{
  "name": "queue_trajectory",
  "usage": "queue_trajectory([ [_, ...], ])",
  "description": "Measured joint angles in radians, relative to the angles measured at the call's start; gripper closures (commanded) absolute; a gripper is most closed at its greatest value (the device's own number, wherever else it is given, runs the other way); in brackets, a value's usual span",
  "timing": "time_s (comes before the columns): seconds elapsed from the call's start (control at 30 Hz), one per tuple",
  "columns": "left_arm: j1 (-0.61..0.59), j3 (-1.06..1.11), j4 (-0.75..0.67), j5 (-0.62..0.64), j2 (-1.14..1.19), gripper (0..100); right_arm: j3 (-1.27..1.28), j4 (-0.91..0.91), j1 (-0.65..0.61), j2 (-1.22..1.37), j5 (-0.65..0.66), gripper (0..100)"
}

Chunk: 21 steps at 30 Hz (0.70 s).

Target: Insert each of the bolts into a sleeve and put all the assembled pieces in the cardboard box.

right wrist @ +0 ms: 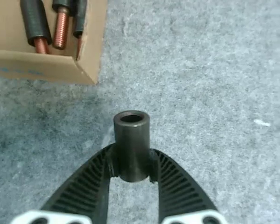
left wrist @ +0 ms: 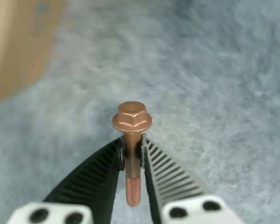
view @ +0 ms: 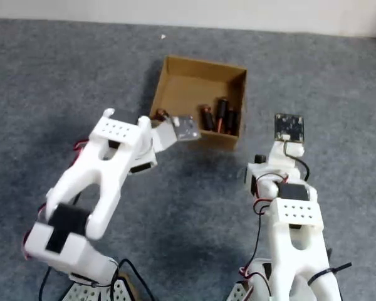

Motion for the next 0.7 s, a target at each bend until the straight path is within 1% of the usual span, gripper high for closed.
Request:
queue_trajectory([
  [0.13,-0.002,0.046,0.002,0.114,-0.137,100,0.0,0.0,0.025,-0.041,0.0,99.3],
  [0.27,0.0,0.11,0.002,0.21,-0.296,100,0.006,0.037,0.037,-0.155,0.0,99.3],
  [0.33,0.0,0.127,0.002,0.282,-0.374,100,0.038,0.054,0.034,-0.218,0.0,99.3],
  [0.43,0.0,0.137,0.003,0.417,-0.479,100,0.083,0.055,0.017,-0.305,0.0,99.3],
  [0.6,0.0,0.137,0.003,0.692,-0.609,100,0.149,0.055,-0.034,-0.463,0.0,99.3],
  [0.7,0.0,0.143,0.003,0.821,-0.684,100,0.193,0.055,-0.081,-0.562,0.0,99.3],
])
